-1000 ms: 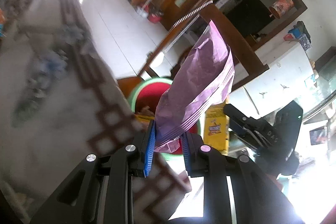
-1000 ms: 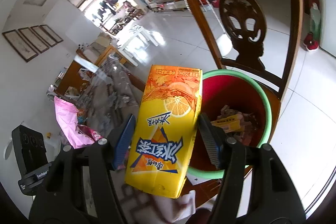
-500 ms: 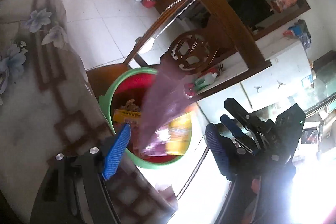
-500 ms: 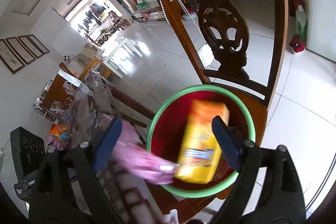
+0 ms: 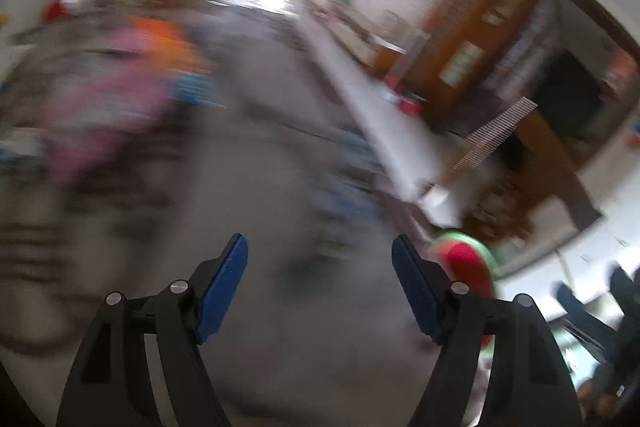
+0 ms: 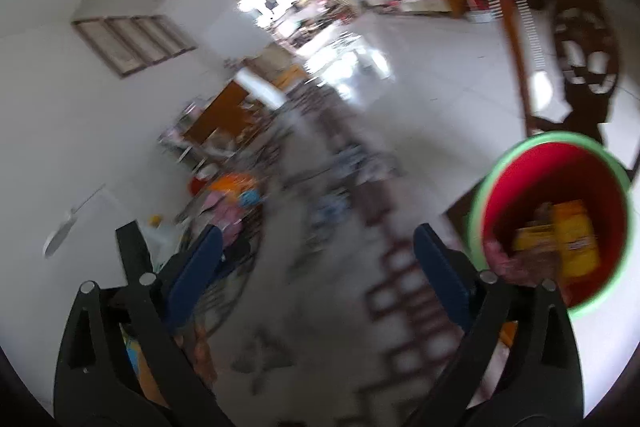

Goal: Collect trash
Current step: 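Open both tools to drop the bag and carton into the bin, then grasp the white-blue wrapper with the left tool while the right tool grasps the pink bag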

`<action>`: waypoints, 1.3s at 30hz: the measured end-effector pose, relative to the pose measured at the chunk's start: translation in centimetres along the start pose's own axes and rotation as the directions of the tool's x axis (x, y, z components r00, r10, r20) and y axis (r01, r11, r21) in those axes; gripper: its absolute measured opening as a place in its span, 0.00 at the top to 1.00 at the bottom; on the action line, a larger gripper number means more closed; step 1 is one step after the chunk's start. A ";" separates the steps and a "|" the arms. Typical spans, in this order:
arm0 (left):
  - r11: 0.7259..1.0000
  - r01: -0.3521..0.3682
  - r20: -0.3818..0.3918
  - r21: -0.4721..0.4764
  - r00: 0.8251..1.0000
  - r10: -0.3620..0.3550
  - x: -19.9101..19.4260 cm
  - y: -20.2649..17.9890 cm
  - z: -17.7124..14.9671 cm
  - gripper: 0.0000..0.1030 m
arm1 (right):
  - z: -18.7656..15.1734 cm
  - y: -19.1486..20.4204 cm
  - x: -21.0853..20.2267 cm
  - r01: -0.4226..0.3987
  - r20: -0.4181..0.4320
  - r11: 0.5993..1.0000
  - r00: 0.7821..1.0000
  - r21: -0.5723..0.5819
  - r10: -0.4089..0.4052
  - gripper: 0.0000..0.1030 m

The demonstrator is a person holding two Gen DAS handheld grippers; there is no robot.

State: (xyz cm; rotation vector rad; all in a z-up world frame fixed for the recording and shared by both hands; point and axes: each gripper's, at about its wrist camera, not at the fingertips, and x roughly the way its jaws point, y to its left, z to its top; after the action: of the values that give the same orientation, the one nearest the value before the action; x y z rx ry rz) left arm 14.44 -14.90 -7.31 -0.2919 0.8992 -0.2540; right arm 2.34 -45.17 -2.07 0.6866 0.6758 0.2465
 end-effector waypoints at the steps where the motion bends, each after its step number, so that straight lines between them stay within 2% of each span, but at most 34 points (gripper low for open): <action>1: 0.998 -0.047 0.015 -0.030 0.999 0.048 -0.7 2.4 0.6 0.30 | -0.6 0.7 0.9 0.003 -0.019 1.000 1.000 -0.015 -0.003 0.08; 2: 0.995 -0.079 0.026 -0.064 0.996 0.081 -1.4 4.5 1.1 0.29 | -0.9 1.9 2.0 0.042 -0.063 0.996 0.997 -0.076 -0.047 0.08; 3: 0.987 -0.114 0.040 -0.115 0.992 0.119 -2.2 7.4 1.7 0.28 | -1.0 2.6 2.0 0.042 -0.055 0.992 0.997 -0.118 -0.049 0.08; 4: 0.975 -0.141 0.047 -0.174 0.987 0.151 -2.9 10.2 2.2 0.25 | -1.1 2.9 1.8 0.048 -0.030 0.990 0.998 -0.133 -0.052 0.08; 6: 0.939 -0.157 0.045 -0.306 0.983 0.179 -3.9 14.8 2.9 0.25 | -1.2 3.0 1.9 0.063 -0.032 0.989 0.997 -0.131 -0.067 0.08; 9: 0.848 -0.131 0.055 -0.514 0.981 0.185 -4.1 20.8 3.9 0.26 | -1.1 2.0 2.0 0.083 -0.041 0.993 0.995 -0.079 -0.087 0.08; 11: 0.804 -0.134 0.043 -0.579 0.980 0.194 -3.4 23.2 4.7 0.27 | -1.0 1.7 1.9 0.093 -0.039 0.993 0.995 -0.068 -0.095 0.08; 12: 0.800 -0.135 0.037 -0.584 0.981 0.192 -2.9 23.5 5.0 0.27 | -1.0 1.7 1.9 0.097 -0.042 0.993 0.994 -0.072 -0.100 0.08; 14: 0.803 -0.152 0.013 -0.577 0.981 0.195 -1.6 23.7 5.9 0.27 | -1.1 1.9 2.3 0.107 -0.051 0.990 0.992 -0.090 -0.112 0.08; 15: 0.807 -0.168 -0.005 -0.566 0.980 0.201 -0.7 23.8 6.5 0.34 | -1.1 2.0 2.5 0.111 -0.053 0.989 0.992 -0.098 -0.116 0.08; 17: 0.801 -0.195 -0.040 -0.566 0.977 0.210 0.4 24.3 6.7 0.58 | -1.2 2.4 2.7 0.120 -0.058 0.986 0.990 -0.118 -0.128 0.08; 18: 0.796 -0.187 -0.049 -0.576 0.980 0.195 0.6 24.6 6.6 0.79 | -1.2 2.5 2.7 0.123 -0.059 0.985 0.990 -0.122 -0.130 0.08; 19: 0.791 -0.175 -0.052 -0.586 0.982 0.179 0.6 24.8 6.2 0.93 | -1.2 2.5 2.7 0.125 -0.058 0.984 0.989 -0.123 -0.133 0.08; 20: 0.785 -0.152 -0.051 -0.601 0.987 0.152 0.6 25.1 5.7 0.99 | -1.2 2.4 2.7 0.128 -0.057 0.984 0.989 -0.121 -0.135 0.08; 22: 0.790 -0.135 -0.046 -0.598 0.990 0.135 0.0 25.1 4.6 1.00 | -1.2 2.3 2.9 0.134 -0.061 0.984 0.988 -0.114 -0.142 0.08; 29: 0.867 -0.097 -0.061 -0.489 0.995 0.077 -4.5 23.3 -0.7 1.00 | -1.6 3.4 4.1 0.167 -0.101 0.972 0.977 -0.166 -0.186 0.08; 33: 0.906 -0.085 -0.073 -0.414 0.996 0.060 -8.3 21.0 -5.1 1.00 | -1.8 5.4 7.3 0.137 -0.161 0.968 0.972 -0.209 -0.172 0.08; 35: 0.919 -0.088 -0.082 -0.383 0.995 0.062 -9.0 20.3 -6.7 1.00 | -1.7 6.7 9.6 0.092 -0.209 0.978 0.969 -0.187 -0.131 0.07; 39: 0.924 -0.078 -0.095 -0.374 0.994 0.045 -8.6 20.1 -8.3 1.00 | -1.5 10.2 14.5 0.059 -0.268 0.978 0.957 -0.200 -0.112 0.04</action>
State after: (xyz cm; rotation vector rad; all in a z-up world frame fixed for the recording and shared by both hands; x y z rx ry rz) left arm 4.57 5.51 -13.05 -0.6132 1.0387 -0.0313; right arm 12.52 -30.65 -3.41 0.4407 0.9359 0.3267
